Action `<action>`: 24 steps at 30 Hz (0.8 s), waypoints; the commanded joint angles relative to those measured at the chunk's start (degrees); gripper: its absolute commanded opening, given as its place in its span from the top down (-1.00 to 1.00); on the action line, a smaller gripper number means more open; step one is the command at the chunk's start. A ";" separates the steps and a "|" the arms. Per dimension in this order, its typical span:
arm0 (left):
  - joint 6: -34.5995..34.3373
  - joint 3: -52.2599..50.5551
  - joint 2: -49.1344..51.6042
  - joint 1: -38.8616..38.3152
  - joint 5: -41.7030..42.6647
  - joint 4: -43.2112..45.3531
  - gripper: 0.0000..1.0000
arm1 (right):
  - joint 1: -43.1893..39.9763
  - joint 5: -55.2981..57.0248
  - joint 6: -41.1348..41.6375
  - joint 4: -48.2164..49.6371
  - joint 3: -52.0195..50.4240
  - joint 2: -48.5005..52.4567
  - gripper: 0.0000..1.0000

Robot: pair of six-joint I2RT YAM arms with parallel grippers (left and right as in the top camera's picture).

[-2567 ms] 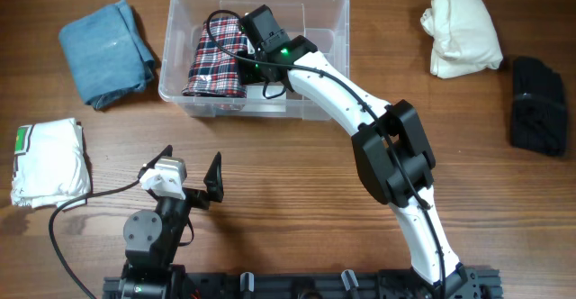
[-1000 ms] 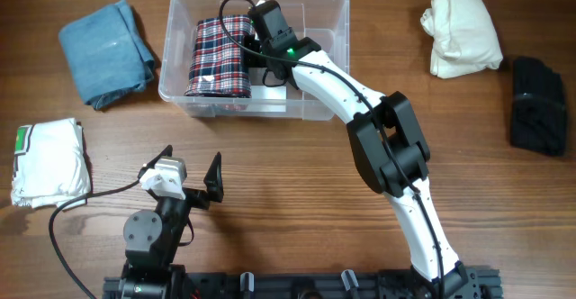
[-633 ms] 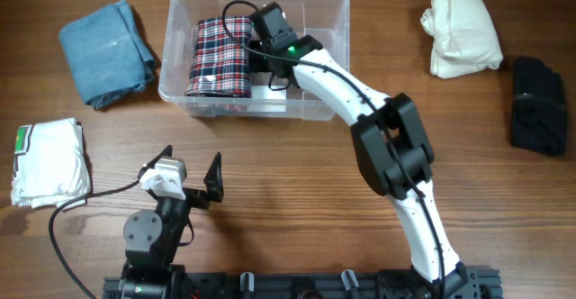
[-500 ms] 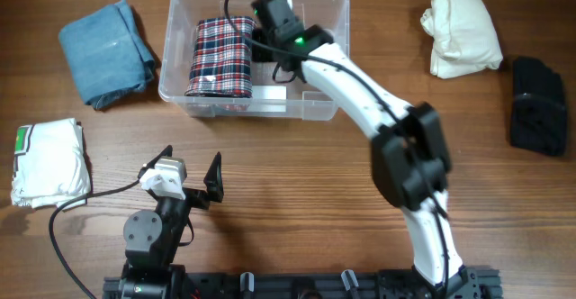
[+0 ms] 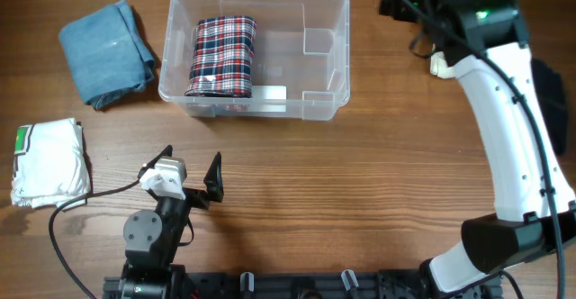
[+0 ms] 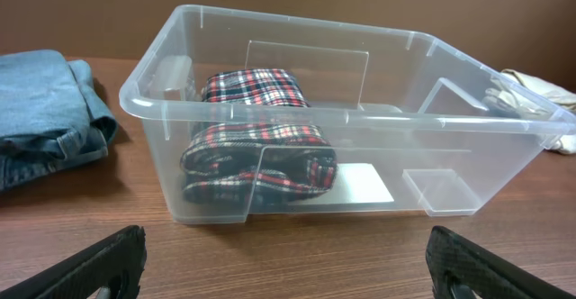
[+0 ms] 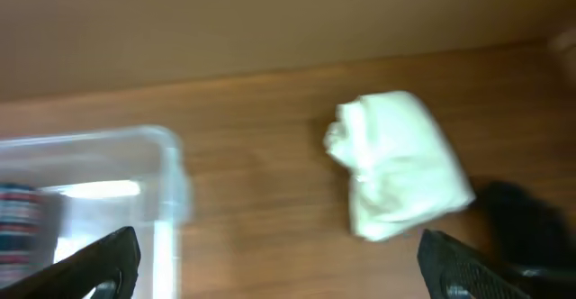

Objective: Pack container
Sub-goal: 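Move the right gripper to the cream cloth bundle and grasp it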

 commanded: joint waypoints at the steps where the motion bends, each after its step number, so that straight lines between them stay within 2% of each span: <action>1: -0.09 -0.37 -0.20 -0.24 -0.13 -0.09 -0.99 | -1.99 1.92 -14.49 0.39 0.46 0.57 -1.00; 2: -0.09 -0.37 -0.20 -0.24 -0.13 -0.09 -1.00 | -3.48 1.90 -18.82 1.55 0.46 1.79 -0.99; 7: -0.09 -0.37 -0.20 -0.24 -0.13 -0.09 -0.99 | -8.59 1.90 -25.07 2.60 0.44 9.46 -0.99; 11: -0.09 -0.37 -0.20 -0.24 -0.13 -0.09 -1.00 | -9.09 1.90 -33.29 3.91 0.44 16.68 -0.99; 24: -0.09 -0.37 -0.20 -0.24 -0.13 -0.09 -1.00 | -9.11 11.23 -33.09 5.88 0.44 32.54 -0.99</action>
